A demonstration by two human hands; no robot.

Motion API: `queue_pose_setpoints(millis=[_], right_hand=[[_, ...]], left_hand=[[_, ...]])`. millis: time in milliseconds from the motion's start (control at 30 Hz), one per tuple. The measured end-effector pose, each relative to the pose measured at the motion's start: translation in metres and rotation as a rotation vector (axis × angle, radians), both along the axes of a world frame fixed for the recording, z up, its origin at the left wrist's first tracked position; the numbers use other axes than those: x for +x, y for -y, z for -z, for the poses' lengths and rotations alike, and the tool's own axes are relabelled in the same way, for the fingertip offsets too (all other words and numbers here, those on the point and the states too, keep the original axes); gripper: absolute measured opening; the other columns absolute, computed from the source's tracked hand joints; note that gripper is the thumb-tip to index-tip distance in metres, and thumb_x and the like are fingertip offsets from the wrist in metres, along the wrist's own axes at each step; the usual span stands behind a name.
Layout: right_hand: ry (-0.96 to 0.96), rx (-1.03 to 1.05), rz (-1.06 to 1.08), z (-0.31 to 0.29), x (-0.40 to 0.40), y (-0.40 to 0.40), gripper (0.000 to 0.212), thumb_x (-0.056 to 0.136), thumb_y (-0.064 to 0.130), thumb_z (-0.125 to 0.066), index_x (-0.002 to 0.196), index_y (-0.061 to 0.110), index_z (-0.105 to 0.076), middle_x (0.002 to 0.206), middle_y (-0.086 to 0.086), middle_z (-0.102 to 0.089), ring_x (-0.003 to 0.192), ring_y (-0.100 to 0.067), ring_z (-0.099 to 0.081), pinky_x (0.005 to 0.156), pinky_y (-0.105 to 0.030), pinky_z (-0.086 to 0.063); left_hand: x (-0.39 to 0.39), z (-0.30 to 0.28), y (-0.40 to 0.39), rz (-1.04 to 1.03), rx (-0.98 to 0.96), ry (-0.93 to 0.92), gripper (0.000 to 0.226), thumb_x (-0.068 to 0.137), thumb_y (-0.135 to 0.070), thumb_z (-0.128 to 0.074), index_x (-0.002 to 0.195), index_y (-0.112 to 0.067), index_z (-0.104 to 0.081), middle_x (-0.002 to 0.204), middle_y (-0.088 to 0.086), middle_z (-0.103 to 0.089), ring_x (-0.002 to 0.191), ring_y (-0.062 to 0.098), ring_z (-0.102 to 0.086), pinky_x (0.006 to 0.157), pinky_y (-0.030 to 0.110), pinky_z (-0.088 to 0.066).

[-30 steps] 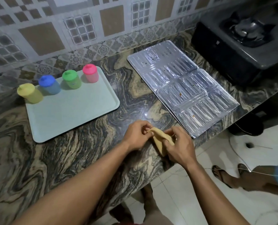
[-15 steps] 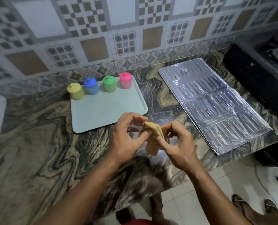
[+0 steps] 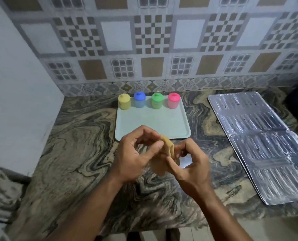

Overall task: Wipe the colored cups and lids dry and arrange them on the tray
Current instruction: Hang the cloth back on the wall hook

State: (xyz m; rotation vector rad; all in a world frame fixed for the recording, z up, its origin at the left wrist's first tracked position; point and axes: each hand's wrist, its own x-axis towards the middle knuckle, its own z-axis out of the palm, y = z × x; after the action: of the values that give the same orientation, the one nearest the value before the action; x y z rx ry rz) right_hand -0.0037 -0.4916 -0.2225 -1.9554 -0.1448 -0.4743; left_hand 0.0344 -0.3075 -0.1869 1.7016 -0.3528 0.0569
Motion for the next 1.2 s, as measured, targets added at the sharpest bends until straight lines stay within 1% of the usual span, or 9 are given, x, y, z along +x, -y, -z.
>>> queue_pose_setpoints(millis=[100, 233, 367, 533, 667, 833, 1000, 1133, 1200], right_hand=[[0.008, -0.029, -0.084, -0.006, 0.004, -0.007, 0.039, 0.078, 0.045, -0.091, 0.090, 0.020, -0.063, 0.087, 0.006, -0.062, 0.083, -0.009, -0.059, 0.074, -0.019, -0.043], [-0.008, 0.062, -0.229, -0.027, 0.024, -0.012, 0.042, 0.086, 0.037, -0.071, 0.121, 0.015, -0.063, 0.119, -0.001, -0.065, 0.115, -0.020, -0.064, 0.092, -0.039, -0.053], [-0.078, -0.041, -0.490, -0.054, 0.052, -0.026, 0.069, 0.076, 0.030, -0.056, 0.145, 0.023, -0.057, 0.138, 0.006, -0.065, 0.129, -0.016, -0.063, 0.105, -0.026, -0.047], [-0.473, 0.249, -0.509, -0.055, 0.076, -0.059, 0.028, 0.092, 0.031, -0.067, 0.116, 0.018, -0.074, 0.096, -0.003, -0.072, 0.078, -0.010, -0.068, 0.077, -0.030, -0.055], [-0.709, 0.620, -0.599, -0.061, 0.070, -0.081, 0.018, 0.094, 0.027, -0.070, 0.085, 0.011, -0.072, 0.072, -0.003, -0.071, 0.066, -0.016, -0.067, 0.068, -0.031, -0.052], [-0.520, 0.537, -0.557, -0.064, 0.071, -0.108, 0.010, 0.088, 0.019, -0.084, 0.080, 0.017, -0.077, 0.078, -0.008, -0.073, 0.077, -0.023, -0.066, 0.071, -0.034, -0.051], [-0.411, 0.369, -0.758, -0.093, 0.075, -0.131, 0.008, 0.099, 0.010, -0.073, 0.092, 0.010, -0.076, 0.087, -0.012, -0.075, 0.083, -0.021, -0.070, 0.076, -0.031, -0.056], [-0.397, 0.236, -1.022, -0.123, 0.079, -0.142, 0.017, 0.101, 0.003, -0.069, 0.086, 0.010, -0.072, 0.071, 0.002, -0.070, 0.060, -0.003, -0.065, 0.052, -0.014, -0.048], [-0.405, 0.187, -1.146, -0.138, 0.082, -0.150, 0.015, 0.100, 0.000, -0.069, 0.088, 0.009, -0.073, 0.072, 0.005, -0.071, 0.060, -0.001, -0.067, 0.054, -0.012, -0.049]], left_hand=[[0.002, -0.010, -0.017, 0.056, -0.002, -0.022, 0.009, 0.091, -0.017, -0.071, 0.092, -0.021, -0.063, 0.096, 0.004, -0.073, 0.089, 0.018, -0.069, 0.085, 0.027, -0.053], [0.013, -0.036, -0.046, 0.111, 0.034, -0.048, 0.012, 0.085, -0.026, -0.063, 0.089, -0.017, -0.057, 0.085, 0.014, -0.062, 0.082, 0.014, -0.058, 0.077, 0.025, -0.045], [0.017, -0.067, -0.074, 0.109, 0.138, 0.010, 0.007, 0.088, -0.006, -0.060, 0.089, -0.004, -0.053, 0.082, 0.011, -0.059, 0.080, 0.013, -0.057, 0.075, 0.023, -0.045], [0.008, -0.095, -0.102, 0.041, 0.312, 0.170, 0.008, 0.085, -0.010, -0.063, 0.088, -0.008, -0.055, 0.087, 0.003, -0.070, 0.088, 0.008, -0.069, 0.080, 0.019, -0.052], [-0.009, -0.094, -0.122, -0.050, 0.444, 0.224, 0.013, 0.079, -0.025, -0.063, 0.085, -0.017, -0.055, 0.093, -0.004, -0.077, 0.090, 0.016, -0.074, 0.080, 0.033, -0.061], [-0.032, -0.079, -0.140, -0.137, 0.485, 0.208, 0.012, 0.077, -0.025, -0.066, 0.083, -0.020, -0.056, 0.098, -0.013, -0.075, 0.097, 0.011, -0.072, 0.081, 0.022, -0.054], [-0.063, -0.058, -0.155, -0.218, 0.401, 0.135, 0.012, 0.077, -0.029, -0.068, 0.085, -0.024, -0.062, 0.093, -0.009, -0.068, 0.095, 0.017, -0.067, 0.081, 0.040, -0.053], [-0.077, -0.052, -0.158, -0.342, 0.131, 0.074, 0.046, 0.090, -0.029, -0.062, 0.134, -0.018, -0.057, 0.137, -0.004, -0.062, 0.131, 0.020, -0.058, 0.102, 0.045, -0.049], [-0.072, -0.062, -0.161, -0.370, 0.107, 0.083, 0.053, 0.095, -0.024, -0.054, 0.148, -0.022, -0.049, 0.153, -0.006, -0.053, 0.146, 0.018, -0.047, 0.114, 0.051, -0.045]])
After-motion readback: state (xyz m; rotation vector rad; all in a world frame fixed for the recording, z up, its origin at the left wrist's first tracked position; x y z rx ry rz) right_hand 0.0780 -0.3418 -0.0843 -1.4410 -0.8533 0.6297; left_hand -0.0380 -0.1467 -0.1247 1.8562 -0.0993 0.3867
